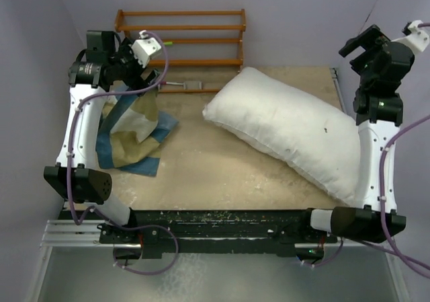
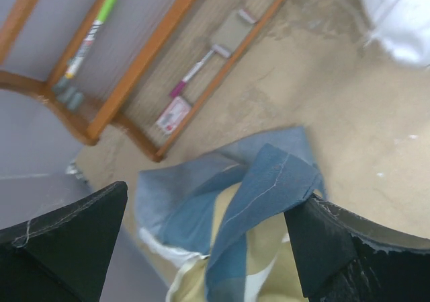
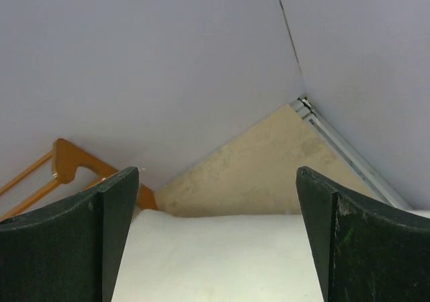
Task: Remove the pillowcase from the pillow
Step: Place the pillow at the center of the board.
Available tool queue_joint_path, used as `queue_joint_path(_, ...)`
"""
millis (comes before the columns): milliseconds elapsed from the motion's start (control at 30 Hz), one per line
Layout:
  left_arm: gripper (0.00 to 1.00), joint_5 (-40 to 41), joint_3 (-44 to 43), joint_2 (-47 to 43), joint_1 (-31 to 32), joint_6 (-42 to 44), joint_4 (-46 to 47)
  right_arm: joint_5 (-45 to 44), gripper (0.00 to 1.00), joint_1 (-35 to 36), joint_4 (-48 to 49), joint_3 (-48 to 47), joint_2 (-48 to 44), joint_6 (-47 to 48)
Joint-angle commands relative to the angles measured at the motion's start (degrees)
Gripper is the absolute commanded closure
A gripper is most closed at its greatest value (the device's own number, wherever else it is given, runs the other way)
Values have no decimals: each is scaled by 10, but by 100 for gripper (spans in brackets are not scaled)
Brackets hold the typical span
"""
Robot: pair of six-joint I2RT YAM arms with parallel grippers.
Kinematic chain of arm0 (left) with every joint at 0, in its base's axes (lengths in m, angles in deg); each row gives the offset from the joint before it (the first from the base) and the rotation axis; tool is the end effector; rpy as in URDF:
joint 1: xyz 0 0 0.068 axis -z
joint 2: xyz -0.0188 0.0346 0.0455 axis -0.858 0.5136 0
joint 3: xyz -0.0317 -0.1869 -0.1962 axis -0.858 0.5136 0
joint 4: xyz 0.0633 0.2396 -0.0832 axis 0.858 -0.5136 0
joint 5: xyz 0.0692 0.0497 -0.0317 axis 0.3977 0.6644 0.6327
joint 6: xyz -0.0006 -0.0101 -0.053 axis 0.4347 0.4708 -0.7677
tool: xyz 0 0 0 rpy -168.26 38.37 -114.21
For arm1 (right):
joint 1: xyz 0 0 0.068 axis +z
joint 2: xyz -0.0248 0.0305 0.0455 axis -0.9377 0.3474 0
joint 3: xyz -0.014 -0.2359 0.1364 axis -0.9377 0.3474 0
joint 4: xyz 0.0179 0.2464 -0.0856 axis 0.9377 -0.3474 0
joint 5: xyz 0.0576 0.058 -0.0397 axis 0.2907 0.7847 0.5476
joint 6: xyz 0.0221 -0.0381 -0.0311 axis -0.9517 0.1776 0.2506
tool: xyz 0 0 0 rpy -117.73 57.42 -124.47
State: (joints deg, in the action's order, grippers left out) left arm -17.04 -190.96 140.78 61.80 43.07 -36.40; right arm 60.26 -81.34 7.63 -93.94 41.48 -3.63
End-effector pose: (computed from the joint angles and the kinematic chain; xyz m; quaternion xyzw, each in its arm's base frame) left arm 0.3332 -0.0306 0.4428 0.3917 0.7874 -0.0502 0.4733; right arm 0.2550 -0.0604 0.5077 0.3140 0.6110 0.0405 0.7255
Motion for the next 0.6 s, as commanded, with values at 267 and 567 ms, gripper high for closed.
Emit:
queue_joint_path(267, 0, 386, 222, -114, 70, 434, 126, -26, 0, 248, 36, 77, 53, 53)
queue_joint_path(567, 0, -49, -89, 5, 91, 10, -154, 38, 3, 369, 172, 256, -7, 21)
